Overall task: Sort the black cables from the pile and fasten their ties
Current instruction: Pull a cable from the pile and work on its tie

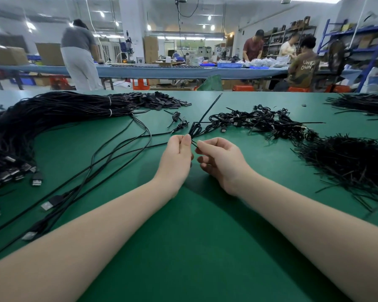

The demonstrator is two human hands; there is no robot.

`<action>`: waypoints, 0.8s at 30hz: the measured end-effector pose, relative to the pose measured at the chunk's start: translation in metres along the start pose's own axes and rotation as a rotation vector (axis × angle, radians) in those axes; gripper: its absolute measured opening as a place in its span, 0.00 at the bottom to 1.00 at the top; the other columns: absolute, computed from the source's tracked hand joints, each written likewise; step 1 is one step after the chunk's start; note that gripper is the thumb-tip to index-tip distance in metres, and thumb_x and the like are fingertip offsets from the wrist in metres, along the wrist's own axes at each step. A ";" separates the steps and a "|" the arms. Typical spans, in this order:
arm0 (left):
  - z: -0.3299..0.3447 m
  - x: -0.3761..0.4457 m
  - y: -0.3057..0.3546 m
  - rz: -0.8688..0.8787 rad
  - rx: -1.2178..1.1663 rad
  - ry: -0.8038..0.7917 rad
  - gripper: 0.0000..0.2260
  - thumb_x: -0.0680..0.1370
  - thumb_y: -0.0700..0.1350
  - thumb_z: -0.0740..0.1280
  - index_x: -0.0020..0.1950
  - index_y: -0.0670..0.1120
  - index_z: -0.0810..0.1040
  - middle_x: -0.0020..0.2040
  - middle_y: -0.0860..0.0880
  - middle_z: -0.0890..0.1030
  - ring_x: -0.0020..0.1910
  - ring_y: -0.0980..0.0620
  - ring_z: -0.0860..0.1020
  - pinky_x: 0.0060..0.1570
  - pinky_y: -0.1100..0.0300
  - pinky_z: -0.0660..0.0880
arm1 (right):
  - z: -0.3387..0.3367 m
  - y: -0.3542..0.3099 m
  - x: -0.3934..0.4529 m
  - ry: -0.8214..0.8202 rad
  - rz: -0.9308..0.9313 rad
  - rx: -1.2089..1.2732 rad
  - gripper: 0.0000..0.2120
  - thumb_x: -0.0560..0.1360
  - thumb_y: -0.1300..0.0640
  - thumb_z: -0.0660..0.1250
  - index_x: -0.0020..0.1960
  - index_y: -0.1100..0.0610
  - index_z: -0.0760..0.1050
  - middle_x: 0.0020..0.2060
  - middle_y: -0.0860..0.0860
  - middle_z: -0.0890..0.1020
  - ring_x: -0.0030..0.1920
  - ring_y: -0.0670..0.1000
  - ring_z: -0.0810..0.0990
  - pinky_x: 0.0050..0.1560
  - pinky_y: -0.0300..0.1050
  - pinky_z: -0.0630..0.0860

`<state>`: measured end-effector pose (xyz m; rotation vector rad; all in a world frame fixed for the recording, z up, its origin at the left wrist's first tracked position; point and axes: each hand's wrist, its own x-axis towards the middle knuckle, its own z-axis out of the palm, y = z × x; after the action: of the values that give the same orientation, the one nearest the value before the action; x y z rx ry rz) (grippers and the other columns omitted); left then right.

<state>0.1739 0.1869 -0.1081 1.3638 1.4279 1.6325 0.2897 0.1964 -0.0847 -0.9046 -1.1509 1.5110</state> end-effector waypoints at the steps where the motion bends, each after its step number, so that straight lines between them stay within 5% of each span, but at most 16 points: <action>1: 0.000 0.001 0.000 0.000 -0.014 -0.013 0.10 0.83 0.54 0.56 0.45 0.53 0.70 0.33 0.54 0.71 0.28 0.58 0.68 0.36 0.59 0.67 | -0.002 0.000 0.000 -0.014 -0.004 0.020 0.07 0.74 0.62 0.71 0.40 0.57 0.74 0.32 0.50 0.81 0.26 0.45 0.74 0.31 0.37 0.74; 12: 0.001 0.000 0.002 0.045 0.004 -0.064 0.08 0.83 0.51 0.56 0.45 0.55 0.70 0.32 0.57 0.72 0.32 0.57 0.68 0.38 0.57 0.68 | -0.010 -0.003 0.002 -0.105 0.030 -0.128 0.05 0.70 0.55 0.75 0.41 0.57 0.83 0.30 0.47 0.81 0.27 0.45 0.68 0.28 0.36 0.67; 17: 0.000 -0.002 0.001 0.070 0.034 -0.076 0.07 0.83 0.52 0.56 0.46 0.57 0.69 0.36 0.52 0.73 0.35 0.54 0.68 0.41 0.53 0.68 | -0.011 -0.009 0.001 -0.052 -0.247 -0.443 0.06 0.72 0.56 0.73 0.37 0.50 0.82 0.30 0.43 0.82 0.29 0.40 0.75 0.32 0.33 0.70; 21: 0.002 -0.004 0.004 0.068 0.084 -0.087 0.07 0.83 0.51 0.56 0.46 0.56 0.69 0.34 0.54 0.71 0.33 0.56 0.68 0.40 0.54 0.69 | -0.012 -0.009 0.004 0.057 -0.325 -0.569 0.07 0.71 0.56 0.73 0.35 0.48 0.82 0.33 0.45 0.84 0.38 0.44 0.81 0.44 0.42 0.78; 24: 0.004 -0.006 0.008 0.023 0.109 -0.076 0.08 0.82 0.52 0.57 0.46 0.52 0.70 0.34 0.53 0.75 0.34 0.53 0.71 0.41 0.55 0.71 | -0.015 -0.007 0.006 0.097 -0.382 -0.642 0.07 0.71 0.56 0.73 0.35 0.49 0.81 0.31 0.43 0.83 0.34 0.41 0.78 0.38 0.36 0.74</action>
<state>0.1809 0.1812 -0.1027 1.4918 1.4797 1.5200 0.3037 0.2060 -0.0823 -1.0809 -1.6652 0.7812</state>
